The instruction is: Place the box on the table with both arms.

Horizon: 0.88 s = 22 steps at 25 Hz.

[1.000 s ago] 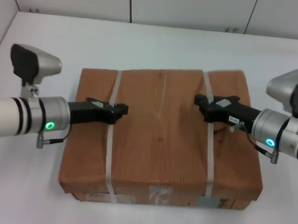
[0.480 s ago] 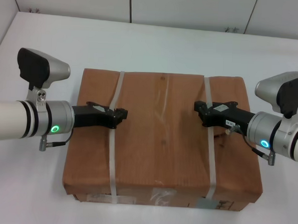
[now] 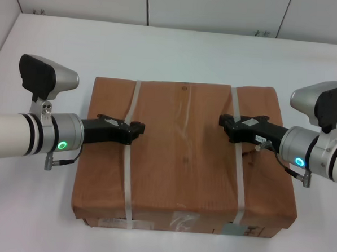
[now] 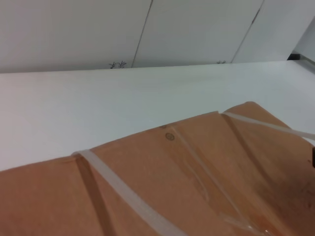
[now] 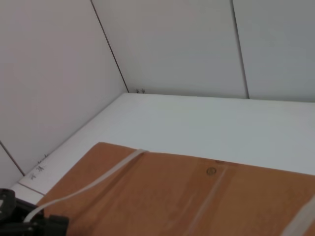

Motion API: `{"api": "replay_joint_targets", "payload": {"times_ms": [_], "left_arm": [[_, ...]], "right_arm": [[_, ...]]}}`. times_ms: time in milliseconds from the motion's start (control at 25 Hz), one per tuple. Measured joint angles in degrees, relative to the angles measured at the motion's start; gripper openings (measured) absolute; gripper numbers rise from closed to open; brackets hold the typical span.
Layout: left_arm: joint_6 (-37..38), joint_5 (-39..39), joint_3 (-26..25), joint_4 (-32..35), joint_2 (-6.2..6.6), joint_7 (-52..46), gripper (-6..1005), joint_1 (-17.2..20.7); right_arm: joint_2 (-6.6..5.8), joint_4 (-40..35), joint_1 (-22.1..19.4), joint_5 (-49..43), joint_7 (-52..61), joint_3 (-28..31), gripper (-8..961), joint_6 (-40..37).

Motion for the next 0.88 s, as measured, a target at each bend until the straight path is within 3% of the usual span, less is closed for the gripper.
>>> {"api": "replay_joint_targets", "payload": {"times_ms": [160,560,760,880], "left_arm": [[-0.1,-0.2,0.0,0.0,-0.07,0.6,118,0.2],[-0.1,-0.3,0.0,-0.2,0.14,0.1,399,1.5],[1.2,-0.3,-0.1,-0.1,0.11,0.0,668,1.5],[1.7,-0.3,-0.4,-0.1,0.14,0.0,760,1.5]], "right_arm": [[0.00,-0.3,-1.2,0.0,0.0,-0.2,56,0.1],[0.01,-0.4,-3.6,0.6,1.2,0.3,365,0.1],[0.00,-0.5,-4.4,0.8,1.3,0.6,558,-0.3],[-0.03,-1.2,-5.2,0.8,1.4,1.3,703,-0.8]]}}
